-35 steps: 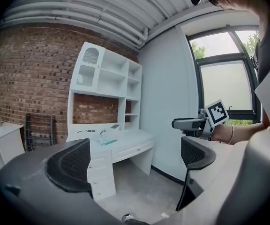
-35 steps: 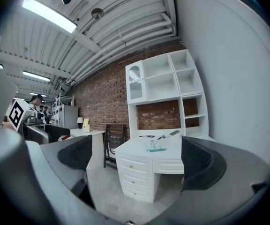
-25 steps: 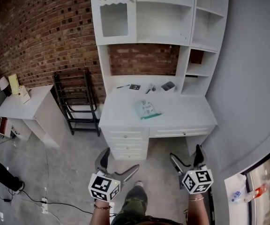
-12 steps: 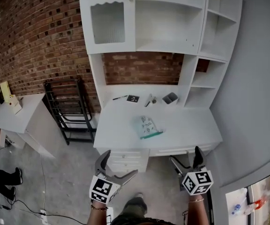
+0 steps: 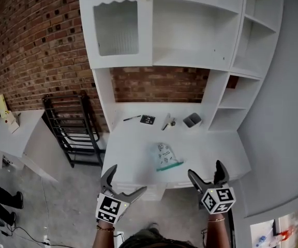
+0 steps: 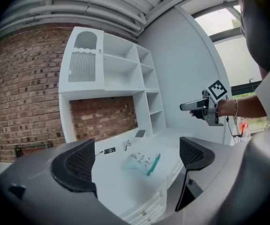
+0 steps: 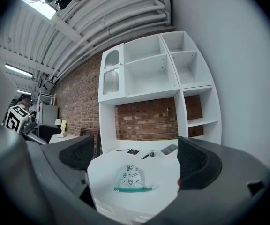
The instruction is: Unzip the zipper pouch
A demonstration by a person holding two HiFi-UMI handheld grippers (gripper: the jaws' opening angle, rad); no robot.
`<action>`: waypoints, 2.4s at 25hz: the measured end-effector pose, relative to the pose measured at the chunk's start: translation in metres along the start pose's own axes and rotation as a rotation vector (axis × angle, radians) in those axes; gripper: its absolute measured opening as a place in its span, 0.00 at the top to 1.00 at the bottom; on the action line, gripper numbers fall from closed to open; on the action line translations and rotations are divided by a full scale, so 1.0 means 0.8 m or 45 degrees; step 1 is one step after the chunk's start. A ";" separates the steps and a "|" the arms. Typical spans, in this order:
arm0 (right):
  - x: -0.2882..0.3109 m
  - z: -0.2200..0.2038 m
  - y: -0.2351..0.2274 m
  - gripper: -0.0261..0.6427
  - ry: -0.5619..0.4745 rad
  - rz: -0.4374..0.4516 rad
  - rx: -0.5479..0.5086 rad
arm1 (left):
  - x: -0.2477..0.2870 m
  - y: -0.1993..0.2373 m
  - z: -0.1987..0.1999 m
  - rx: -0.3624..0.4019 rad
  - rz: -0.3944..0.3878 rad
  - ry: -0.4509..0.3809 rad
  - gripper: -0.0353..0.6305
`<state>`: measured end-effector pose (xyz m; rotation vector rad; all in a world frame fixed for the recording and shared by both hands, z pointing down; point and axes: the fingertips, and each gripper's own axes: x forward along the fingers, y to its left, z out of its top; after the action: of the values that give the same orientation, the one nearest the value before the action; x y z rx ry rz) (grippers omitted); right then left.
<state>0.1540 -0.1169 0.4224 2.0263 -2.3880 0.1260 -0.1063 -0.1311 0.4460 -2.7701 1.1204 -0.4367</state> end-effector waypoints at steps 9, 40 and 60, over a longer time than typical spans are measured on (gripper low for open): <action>0.035 -0.015 -0.027 0.15 0.045 -0.035 0.010 | 0.042 0.009 0.018 0.126 -0.004 -0.104 0.16; 0.185 -0.011 -0.123 0.18 0.113 0.011 -0.040 | 0.276 -0.002 -0.206 1.467 -0.420 0.419 0.42; 0.184 -0.035 -0.161 0.18 0.194 -0.065 -0.030 | 0.336 -0.049 -0.293 1.532 -0.899 0.561 0.69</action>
<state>0.2552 -0.2804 0.4659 1.9875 -2.2355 0.2408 0.0309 -0.2912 0.7360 -1.8446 -0.2167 -1.2860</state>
